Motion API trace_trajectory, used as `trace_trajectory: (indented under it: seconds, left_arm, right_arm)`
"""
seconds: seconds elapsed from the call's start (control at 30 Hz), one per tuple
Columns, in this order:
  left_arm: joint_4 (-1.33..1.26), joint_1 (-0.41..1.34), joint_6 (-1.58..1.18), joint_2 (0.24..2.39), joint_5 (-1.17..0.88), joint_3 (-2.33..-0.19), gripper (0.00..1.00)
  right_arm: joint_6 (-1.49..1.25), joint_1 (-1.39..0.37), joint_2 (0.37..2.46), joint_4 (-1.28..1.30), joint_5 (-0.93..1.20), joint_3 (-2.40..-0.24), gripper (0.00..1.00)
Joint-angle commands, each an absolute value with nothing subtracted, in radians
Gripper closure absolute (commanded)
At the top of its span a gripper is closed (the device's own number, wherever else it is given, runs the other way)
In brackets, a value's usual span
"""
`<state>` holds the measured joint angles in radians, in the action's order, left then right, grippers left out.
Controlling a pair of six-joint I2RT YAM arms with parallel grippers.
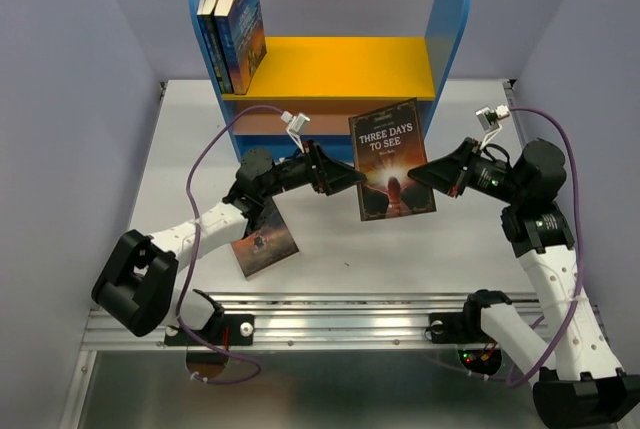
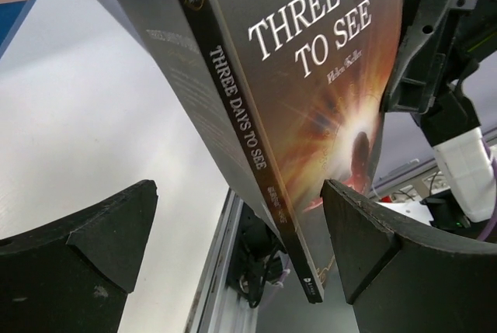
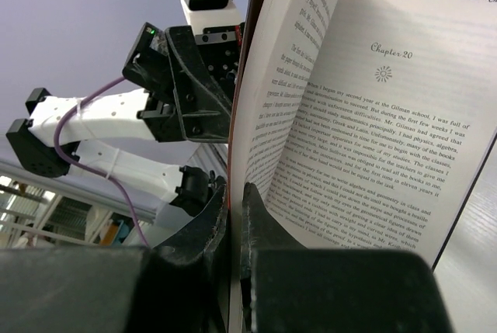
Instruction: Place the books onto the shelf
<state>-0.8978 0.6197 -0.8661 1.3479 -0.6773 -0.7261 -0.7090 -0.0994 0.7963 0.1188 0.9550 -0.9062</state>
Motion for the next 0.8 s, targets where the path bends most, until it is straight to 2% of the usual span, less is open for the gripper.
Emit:
trace_trajectory:
  seconds: [0.0, 0.33, 0.47, 0.57, 0.6, 0.67, 0.7, 0.77]
  left_arm:
    - [-1.074, 0.621, -0.922, 1.351, -0.729, -0.753, 0.03]
    - [-1.365, 0.627, -1.083, 1.427, -0.811, -0.736, 0.13]
    - [-1.462, 0.629, -1.144, 1.453, -0.838, -0.745, 0.26]
    - [-1.457, 0.634, -1.143, 1.457, -0.842, -0.761, 0.43]
    - [-1.457, 0.632, -1.140, 1.454, -0.844, -0.765, 0.55]
    - [-1.448, 0.632, -1.131, 1.448, -0.844, -0.767, 0.74]
    - [-1.425, 0.632, -1.111, 1.440, -0.842, -0.770, 0.90]
    - [-1.360, 0.632, -1.080, 1.428, -0.831, -0.773, 1.00]
  right_arm:
    - [-0.753, -0.106, 0.781, -0.023, 1.006, -0.940, 0.99]
    - [-0.808, -0.106, 0.801, -0.112, 1.042, -0.900, 0.99]
    - [-0.807, -0.106, 0.816, -0.109, 1.040, -0.878, 0.99]
    - [-0.795, -0.106, 0.839, -0.104, 1.039, -0.867, 0.99]
    - [-0.787, -0.106, 0.853, -0.100, 1.039, -0.861, 0.99]
    - [-0.761, -0.106, 0.865, -0.069, 1.029, -0.861, 0.99]
    - [-0.749, -0.106, 0.871, -0.058, 1.019, -0.862, 0.99]
    - [-0.701, -0.106, 0.885, -0.005, 1.003, -0.877, 0.99]
